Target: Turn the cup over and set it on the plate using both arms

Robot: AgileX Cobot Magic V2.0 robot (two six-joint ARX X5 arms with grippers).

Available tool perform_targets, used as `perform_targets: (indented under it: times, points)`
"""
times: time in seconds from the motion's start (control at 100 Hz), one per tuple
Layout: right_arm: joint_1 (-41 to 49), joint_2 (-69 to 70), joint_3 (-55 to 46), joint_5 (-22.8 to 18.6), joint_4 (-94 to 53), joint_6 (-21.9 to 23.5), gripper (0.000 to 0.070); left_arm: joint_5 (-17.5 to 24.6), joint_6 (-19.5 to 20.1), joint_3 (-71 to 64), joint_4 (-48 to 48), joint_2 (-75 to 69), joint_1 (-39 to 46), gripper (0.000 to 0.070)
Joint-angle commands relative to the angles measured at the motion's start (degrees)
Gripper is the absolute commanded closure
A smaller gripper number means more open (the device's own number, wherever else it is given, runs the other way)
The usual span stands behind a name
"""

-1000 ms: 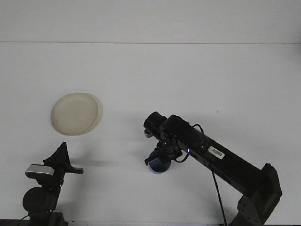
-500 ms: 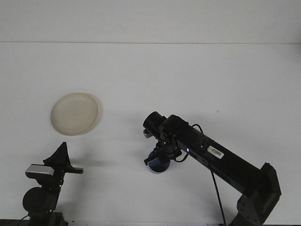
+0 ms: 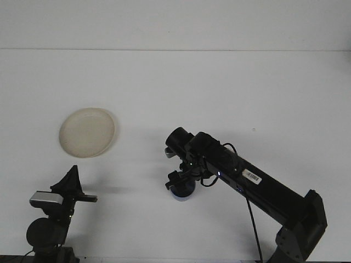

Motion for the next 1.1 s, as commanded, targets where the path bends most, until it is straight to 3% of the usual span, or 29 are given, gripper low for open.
perform_targets:
  times: [0.0,0.46,0.93,1.09]
  points:
    - [0.5,1.4,2.5,0.0,-1.1,-0.4,0.0237,0.3,-0.4,-1.1,0.6,-0.1,0.1,0.0689]
    - [-5.0,-3.4,8.7,-0.1,-6.7,-8.4,0.0231,0.3,-0.4,-1.1,0.6,-0.1,0.1,0.0689]
    - [-28.8,-15.0,6.8,-0.3,-6.7,-18.2,0.023,0.3,-0.4,-1.1,0.6,-0.1,0.1,0.0689]
    - [-37.6,-21.1,2.0,-2.9,-6.2,-19.8,0.023,0.3,-0.4,-1.1,0.6,-0.1,0.1,0.0689]
